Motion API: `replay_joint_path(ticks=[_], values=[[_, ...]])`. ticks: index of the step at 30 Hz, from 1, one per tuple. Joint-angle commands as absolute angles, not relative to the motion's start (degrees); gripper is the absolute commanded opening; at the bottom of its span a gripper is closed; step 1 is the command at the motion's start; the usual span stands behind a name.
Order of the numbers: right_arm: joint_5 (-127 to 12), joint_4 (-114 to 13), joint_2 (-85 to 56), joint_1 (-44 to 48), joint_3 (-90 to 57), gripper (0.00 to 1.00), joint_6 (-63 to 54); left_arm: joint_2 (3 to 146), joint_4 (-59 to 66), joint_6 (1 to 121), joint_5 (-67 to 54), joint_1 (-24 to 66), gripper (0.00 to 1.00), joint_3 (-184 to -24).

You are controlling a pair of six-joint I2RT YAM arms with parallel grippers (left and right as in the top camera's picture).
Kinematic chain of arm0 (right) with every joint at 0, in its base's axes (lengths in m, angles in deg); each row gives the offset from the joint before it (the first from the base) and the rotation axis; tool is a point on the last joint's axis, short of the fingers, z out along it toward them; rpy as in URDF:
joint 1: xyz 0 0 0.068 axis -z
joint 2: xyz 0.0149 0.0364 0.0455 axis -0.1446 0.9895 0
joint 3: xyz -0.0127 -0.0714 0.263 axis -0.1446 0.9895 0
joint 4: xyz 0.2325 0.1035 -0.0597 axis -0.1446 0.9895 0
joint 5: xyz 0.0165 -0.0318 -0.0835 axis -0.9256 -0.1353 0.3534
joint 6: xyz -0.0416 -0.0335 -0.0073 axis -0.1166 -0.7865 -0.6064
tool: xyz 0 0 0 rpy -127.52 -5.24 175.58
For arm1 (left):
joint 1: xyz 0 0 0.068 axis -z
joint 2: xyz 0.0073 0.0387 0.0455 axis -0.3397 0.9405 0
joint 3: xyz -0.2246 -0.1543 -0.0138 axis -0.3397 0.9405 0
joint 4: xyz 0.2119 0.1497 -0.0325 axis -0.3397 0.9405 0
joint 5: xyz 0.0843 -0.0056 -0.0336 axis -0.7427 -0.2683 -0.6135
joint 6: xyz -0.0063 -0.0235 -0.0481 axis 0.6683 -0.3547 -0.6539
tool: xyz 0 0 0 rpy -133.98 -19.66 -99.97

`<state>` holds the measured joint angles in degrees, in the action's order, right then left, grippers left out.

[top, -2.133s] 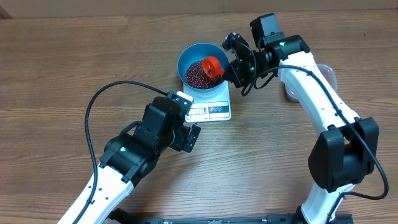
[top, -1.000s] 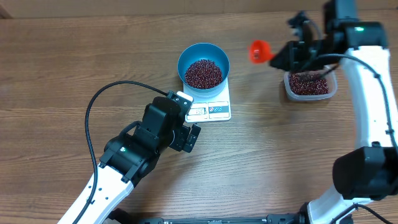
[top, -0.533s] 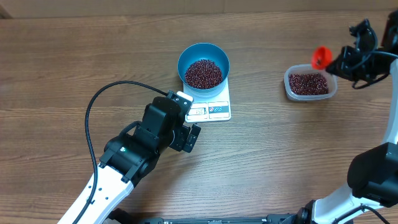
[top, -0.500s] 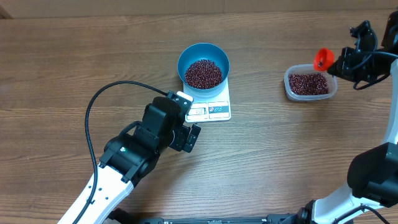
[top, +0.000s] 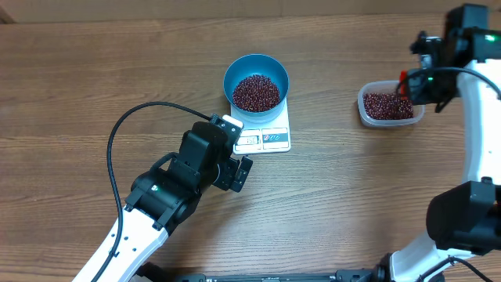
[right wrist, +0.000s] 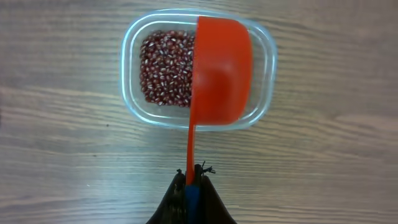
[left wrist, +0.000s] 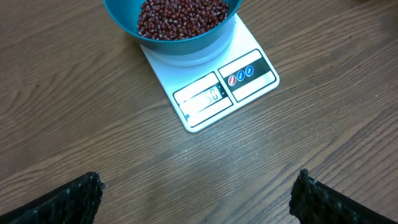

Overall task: Scoop item into bowl and weigh 150g on scale
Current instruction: 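Move the red cup with the right gripper back into the tub, then lower the red cup into the bean tub and set it down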

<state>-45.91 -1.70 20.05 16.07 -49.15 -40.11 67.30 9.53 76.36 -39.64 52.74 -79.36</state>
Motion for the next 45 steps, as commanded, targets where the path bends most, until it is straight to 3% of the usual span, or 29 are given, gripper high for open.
replay_joint_path(ticks=[1,9,17,34,37,45], values=[[-35.41,-1.85,18.58,13.16,-50.50,0.04,-42.65,67.50,9.31,77.39,-38.94,52.50,1.00,-79.38],[-33.25,-3.12,18.58,12.31,-50.44,0.04,-37.42,67.50,9.31,77.39,-38.94,52.50,1.00,-79.38],[-57.88,-4.63,18.65,13.84,-47.86,0.04,-35.59,67.50,9.31,77.39,-38.94,52.50,1.00,-79.38],[-58.71,-16.78,18.65,17.84,-29.76,0.04,-24.68,67.50,9.31,77.39,-38.94,52.50,0.99,-79.38],[-58.69,-17.00,18.65,18.29,-28.84,0.41,-24.68,67.50,9.31,77.39,-38.94,52.50,1.00,-79.38],[-58.69,-16.73,18.65,19.32,-27.97,0.68,-24.66,67.50,9.31,77.39,-38.94,52.50,1.00,-79.38]])
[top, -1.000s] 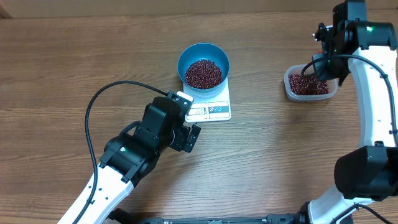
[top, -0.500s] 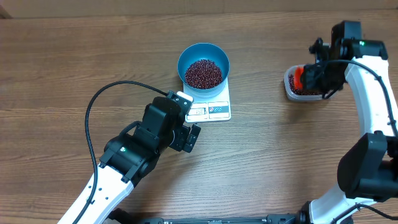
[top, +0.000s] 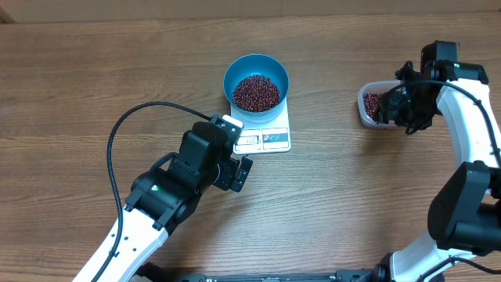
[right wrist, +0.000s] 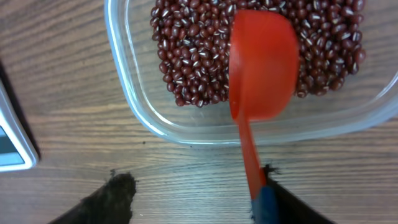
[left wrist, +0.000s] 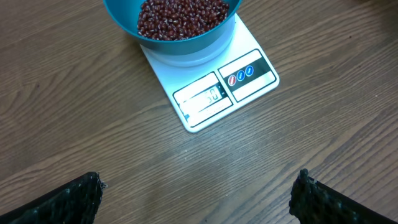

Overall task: Scoop item into bowl and weigh 150g on scale
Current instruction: 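Lower the red cup into the bean tub and set it down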

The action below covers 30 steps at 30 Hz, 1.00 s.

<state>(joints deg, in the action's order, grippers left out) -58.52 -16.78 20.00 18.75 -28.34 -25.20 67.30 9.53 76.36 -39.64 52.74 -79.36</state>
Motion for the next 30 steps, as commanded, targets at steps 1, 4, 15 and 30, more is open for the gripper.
replay_joint_path(ticks=[1,4,15,30], values=[[-58.69,-16.58,18.65,19.32,-27.97,0.74,-24.68,67.50,9.33,77.39,-38.94,52.50,1.00,-79.38],[-58.65,-16.08,18.65,19.32,-27.97,0.87,-24.70,67.50,9.31,77.39,-38.94,52.50,1.00,-79.38],[-55.02,-14.15,18.65,19.32,-27.97,1.00,-24.70,67.50,9.31,77.39,-38.94,52.50,1.00,-79.38],[-43.46,-18.57,18.56,19.26,-28.10,1.00,-29.18,67.50,9.31,77.39,-38.94,52.50,1.00,-79.38]])
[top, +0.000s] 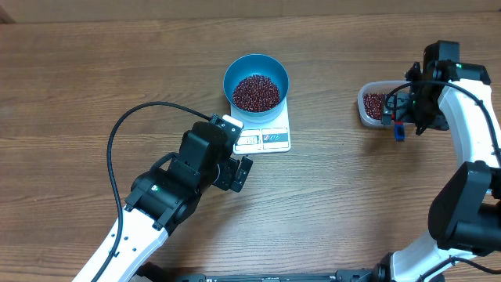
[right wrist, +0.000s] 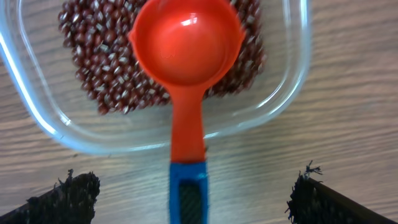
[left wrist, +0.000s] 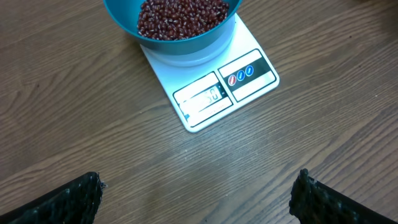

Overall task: Scoop item into bowl and weigh 150g on scale
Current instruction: 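Lower the red cup into the bean tub and set it down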

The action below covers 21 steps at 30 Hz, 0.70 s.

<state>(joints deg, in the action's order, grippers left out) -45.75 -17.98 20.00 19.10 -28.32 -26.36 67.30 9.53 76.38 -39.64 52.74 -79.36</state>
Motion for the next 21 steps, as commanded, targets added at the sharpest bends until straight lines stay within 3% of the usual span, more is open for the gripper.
replay_joint_path(ticks=[1,8,21], values=[[-44.35,-18.50,18.56,19.26,-28.41,1.00,-29.99,67.50,9.31,77.39,-38.94,52.50,1.00,-79.38],[-59.83,-17.06,17.10,19.26,-30.55,1.00,-36.50,67.50,9.31,77.39,-38.94,52.50,1.00,-79.38],[-59.74,-9.48,3.28,19.32,-31.55,1.00,-36.59,67.50,9.31,77.39,-38.94,52.50,1.00,-79.38]])
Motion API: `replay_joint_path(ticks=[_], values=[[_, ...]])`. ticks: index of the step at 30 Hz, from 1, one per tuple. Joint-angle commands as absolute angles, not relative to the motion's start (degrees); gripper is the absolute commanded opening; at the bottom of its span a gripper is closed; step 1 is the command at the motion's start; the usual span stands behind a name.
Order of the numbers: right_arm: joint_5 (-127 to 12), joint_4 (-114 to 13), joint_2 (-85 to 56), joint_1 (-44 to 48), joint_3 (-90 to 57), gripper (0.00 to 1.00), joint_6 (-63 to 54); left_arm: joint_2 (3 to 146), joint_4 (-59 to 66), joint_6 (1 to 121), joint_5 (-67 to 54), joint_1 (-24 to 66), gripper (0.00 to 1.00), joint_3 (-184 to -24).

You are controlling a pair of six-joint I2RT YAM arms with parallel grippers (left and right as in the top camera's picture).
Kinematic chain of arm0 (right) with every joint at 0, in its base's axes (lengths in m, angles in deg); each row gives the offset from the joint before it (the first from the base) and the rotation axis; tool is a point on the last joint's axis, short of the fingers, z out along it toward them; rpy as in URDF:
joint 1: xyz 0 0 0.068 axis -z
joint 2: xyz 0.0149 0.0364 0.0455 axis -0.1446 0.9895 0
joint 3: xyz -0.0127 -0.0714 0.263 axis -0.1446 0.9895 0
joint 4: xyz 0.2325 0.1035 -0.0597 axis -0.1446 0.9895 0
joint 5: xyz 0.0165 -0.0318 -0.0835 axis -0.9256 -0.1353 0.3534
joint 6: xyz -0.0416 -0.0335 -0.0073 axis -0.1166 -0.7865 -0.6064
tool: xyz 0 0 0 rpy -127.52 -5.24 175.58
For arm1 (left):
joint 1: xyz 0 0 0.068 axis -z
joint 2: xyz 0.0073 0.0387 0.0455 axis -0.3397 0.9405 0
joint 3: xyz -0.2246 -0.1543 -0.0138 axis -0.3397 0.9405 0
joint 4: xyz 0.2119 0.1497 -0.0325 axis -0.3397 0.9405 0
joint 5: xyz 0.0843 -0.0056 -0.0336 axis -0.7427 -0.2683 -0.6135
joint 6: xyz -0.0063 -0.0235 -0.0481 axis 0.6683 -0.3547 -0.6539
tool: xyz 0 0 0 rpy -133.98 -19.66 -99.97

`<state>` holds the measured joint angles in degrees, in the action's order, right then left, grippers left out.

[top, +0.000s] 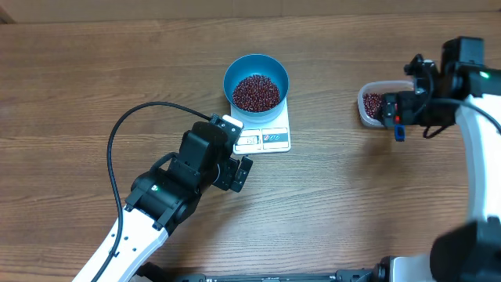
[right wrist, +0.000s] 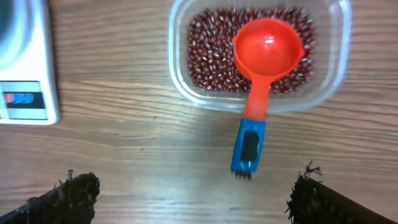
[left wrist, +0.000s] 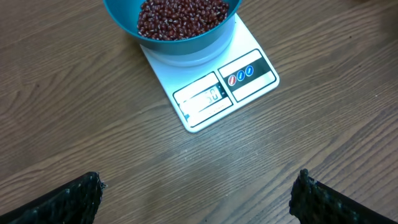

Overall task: Scoop item into bowl and weigh 150g on scale
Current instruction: 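Lower the red cup into the bean tub and set it down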

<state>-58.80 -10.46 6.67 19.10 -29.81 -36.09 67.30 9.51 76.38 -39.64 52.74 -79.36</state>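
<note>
A blue bowl (top: 256, 81) of red beans stands on the white scale (top: 266, 135), whose display (left wrist: 206, 98) is lit. The clear container (right wrist: 257, 59) of red beans holds the red scoop (right wrist: 267, 45); its blue handle (right wrist: 248, 145) hangs over the near rim onto the table. My right gripper (right wrist: 194, 196) is open, raised above and just short of the handle, holding nothing. My left gripper (left wrist: 198, 196) is open over bare wood, short of the scale.
The wooden table (top: 352, 211) stretches around everything. A black cable (top: 125, 125) loops from the left arm over the table's left half. The scale's edge (right wrist: 28, 93) shows at the left of the right wrist view.
My right gripper has pulled up and back from the container, so the whole container and the scale's edge now show. The scoop lies where it was. The left arm has not moved.
My right gripper was shut on the scoop's handle, holding it over the container. Then the scoop lay down among the beans with the fingers parting. Then it rested free with the gripper open above it, and now the gripper is higher.
</note>
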Motion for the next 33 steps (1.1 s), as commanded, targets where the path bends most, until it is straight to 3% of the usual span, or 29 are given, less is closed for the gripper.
replay_joint_path(ticks=[1,33], values=[[-59.74,-8.78,2.39,19.32,-31.55,1.00,-36.57,67.50,9.31,77.39,-38.94,52.50,1.00,-79.38],[-59.76,-7.93,-0.06,19.32,-31.55,1.00,-36.37,67.50,9.31,77.39,-38.94,52.50,0.99,-79.38]])
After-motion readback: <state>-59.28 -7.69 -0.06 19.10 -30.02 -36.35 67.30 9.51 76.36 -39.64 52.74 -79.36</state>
